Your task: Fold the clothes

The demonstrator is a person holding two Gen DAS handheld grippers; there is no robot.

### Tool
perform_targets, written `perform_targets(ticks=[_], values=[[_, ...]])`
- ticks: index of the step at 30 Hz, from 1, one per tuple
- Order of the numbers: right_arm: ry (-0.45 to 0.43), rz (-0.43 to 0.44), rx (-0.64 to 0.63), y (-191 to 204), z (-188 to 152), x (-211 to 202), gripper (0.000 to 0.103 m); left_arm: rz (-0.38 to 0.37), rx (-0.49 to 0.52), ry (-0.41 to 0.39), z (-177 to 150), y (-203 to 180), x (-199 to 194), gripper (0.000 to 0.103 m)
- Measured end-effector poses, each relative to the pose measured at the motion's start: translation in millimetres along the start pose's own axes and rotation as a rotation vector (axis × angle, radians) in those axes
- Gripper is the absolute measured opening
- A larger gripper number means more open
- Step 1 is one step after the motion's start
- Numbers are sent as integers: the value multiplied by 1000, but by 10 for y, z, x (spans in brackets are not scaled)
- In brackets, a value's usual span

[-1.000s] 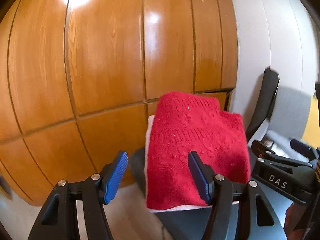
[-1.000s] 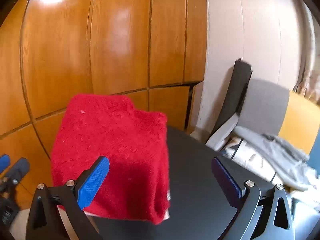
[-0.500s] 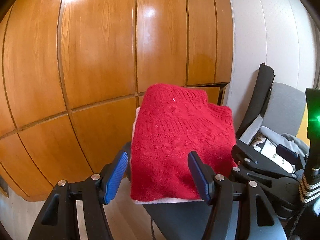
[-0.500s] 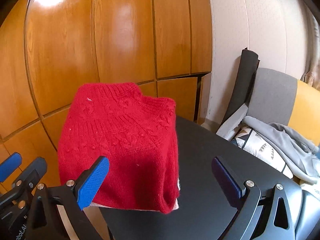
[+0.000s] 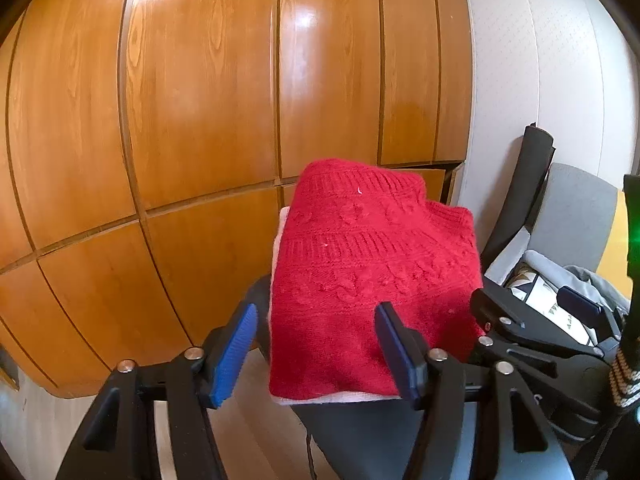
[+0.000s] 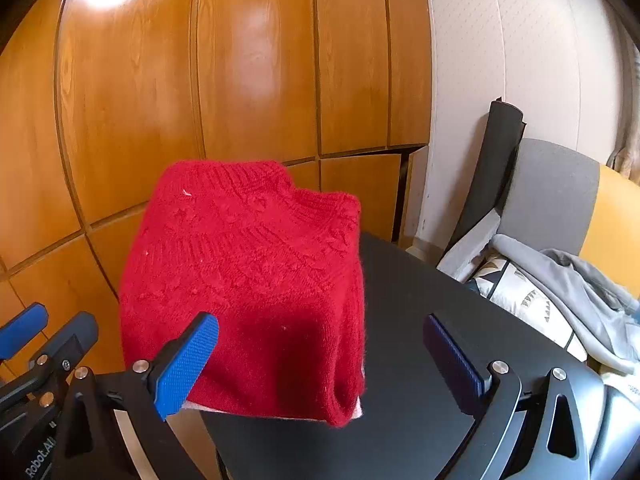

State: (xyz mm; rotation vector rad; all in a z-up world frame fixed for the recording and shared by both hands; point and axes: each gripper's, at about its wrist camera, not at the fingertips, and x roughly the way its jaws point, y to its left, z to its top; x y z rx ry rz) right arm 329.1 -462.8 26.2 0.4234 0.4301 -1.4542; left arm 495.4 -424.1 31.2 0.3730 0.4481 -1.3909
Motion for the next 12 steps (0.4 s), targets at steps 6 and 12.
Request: perform_targets(ticks=[6, 12], values=[[8, 15, 6, 6, -14, 6, 103, -6, -1, 5, -19, 37, 17, 52], [17, 22, 16, -6, -36, 33, 103, 1, -2, 18, -32, 69, 15, 53]])
